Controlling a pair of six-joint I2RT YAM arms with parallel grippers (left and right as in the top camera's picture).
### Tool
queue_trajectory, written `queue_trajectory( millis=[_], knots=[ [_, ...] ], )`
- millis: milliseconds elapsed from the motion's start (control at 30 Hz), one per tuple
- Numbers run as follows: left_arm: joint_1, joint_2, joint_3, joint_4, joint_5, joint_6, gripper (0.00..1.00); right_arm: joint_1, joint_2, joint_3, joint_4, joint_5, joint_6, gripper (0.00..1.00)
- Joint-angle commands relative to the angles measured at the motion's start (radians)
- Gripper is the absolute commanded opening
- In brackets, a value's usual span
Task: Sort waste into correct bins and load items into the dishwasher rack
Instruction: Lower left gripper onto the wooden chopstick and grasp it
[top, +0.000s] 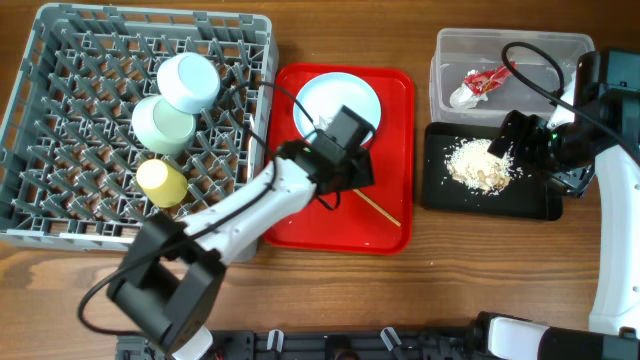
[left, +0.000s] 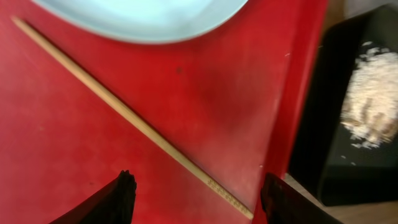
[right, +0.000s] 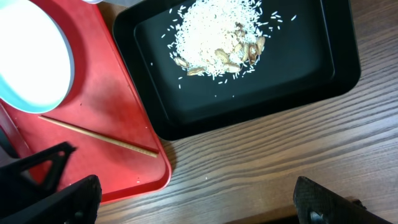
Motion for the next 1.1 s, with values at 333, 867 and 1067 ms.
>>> queue_trajectory(
  millis=[333, 867, 1067],
  knots=[
    [-0.034, 0.15, -0.001, 0.028, -0.168, -0.153, 0.57, -0.004, -0.019, 0.016, 0.002, 0.014, -0.013, 1.0],
    [-0.031, 0.172, -0.001, -0.155, -0.211, -0.153, 0.55, -0.004, -0.019, 0.016, 0.006, 0.014, -0.013, 1.0],
    [-0.029, 0.172, 0.007, -0.177, -0.206, -0.153, 0.55, -0.004, -0.019, 0.016, 0.006, 0.014, -0.014, 1.0]
  ],
)
